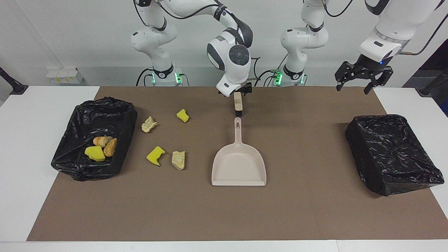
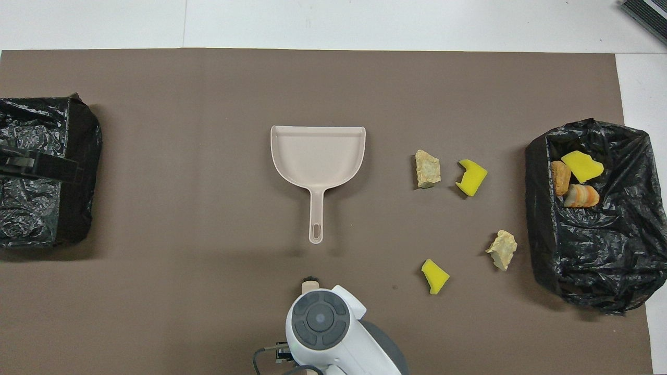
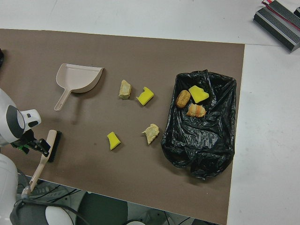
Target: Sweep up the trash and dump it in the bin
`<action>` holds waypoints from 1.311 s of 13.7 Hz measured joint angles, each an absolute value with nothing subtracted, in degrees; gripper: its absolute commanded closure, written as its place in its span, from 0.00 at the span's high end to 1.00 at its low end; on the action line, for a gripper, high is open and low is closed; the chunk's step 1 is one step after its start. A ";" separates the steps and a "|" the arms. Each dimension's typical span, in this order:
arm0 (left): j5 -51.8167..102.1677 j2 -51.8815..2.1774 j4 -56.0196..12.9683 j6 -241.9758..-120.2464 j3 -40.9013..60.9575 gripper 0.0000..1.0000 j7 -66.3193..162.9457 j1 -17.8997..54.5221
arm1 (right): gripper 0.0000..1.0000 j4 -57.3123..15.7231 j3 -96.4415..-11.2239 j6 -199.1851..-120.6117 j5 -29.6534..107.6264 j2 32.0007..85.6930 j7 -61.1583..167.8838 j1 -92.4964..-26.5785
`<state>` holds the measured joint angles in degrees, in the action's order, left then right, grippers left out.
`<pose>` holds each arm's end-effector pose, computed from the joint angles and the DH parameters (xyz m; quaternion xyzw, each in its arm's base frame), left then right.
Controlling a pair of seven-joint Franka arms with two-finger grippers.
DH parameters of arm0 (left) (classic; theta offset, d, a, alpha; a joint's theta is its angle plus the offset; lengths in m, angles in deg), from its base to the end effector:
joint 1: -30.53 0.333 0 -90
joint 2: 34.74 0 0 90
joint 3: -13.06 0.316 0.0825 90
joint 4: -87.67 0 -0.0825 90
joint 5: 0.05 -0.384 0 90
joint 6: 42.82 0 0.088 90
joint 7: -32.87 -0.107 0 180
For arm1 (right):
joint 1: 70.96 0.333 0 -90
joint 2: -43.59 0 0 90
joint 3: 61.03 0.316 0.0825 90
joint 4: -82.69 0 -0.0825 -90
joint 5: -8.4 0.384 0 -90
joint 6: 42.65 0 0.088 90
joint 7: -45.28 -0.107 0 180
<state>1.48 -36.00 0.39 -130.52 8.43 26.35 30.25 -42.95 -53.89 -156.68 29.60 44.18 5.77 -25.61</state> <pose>0.5417 -0.0501 0.6553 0.9948 -0.1003 0.0148 0.0122 0.2929 0.4183 0.3680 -0.9814 -0.0188 0.1875 0.0358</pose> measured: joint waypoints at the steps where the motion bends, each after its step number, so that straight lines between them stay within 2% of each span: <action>1: 1.48 -36.00 0.39 -130.66 8.48 1.00 26.34 30.25 | 1.00 -45.20 -53.86 -159.13 30.06 43.53 4.23 -24.25; 3: 1.48 -36.00 0.39 -130.96 8.55 1.00 26.34 30.25 | 0.86 -48.13 -53.85 -161.99 30.20 43.60 2.33 -22.11; 5: 1.47 -35.99 0.39 -130.99 8.56 1.00 26.34 30.25 | 0.64 -49.75 -53.85 -162.48 30.37 43.71 1.43 -21.26; 7: 1.47 -35.99 0.39 -131.00 8.56 1.00 26.34 30.25 | 0.05 -50.09 -53.85 -162.48 32.12 43.70 0.61 -20.96; 8: 1.47 -35.99 0.39 -131.00 8.56 1.00 26.34 30.25 | 0.00 -50.09 -53.85 -162.48 33.12 43.68 0.49 -20.70; 16: 1.47 -35.95 0.39 -131.00 8.53 1.00 26.34 30.25 | 0.00 -47.47 -54.36 -162.22 34.32 43.75 -0.18 -21.76; 18: 1.47 -35.94 0.39 -131.00 8.53 1.00 26.34 30.25 | 0.00 -45.11 -54.61 -157.09 34.27 42.50 -0.18 -25.16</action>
<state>1.47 -35.94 0.39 -131.00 8.53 26.34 30.25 -45.11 -54.61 -157.09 34.27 42.50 -0.18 -25.16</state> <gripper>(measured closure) 0.000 0.736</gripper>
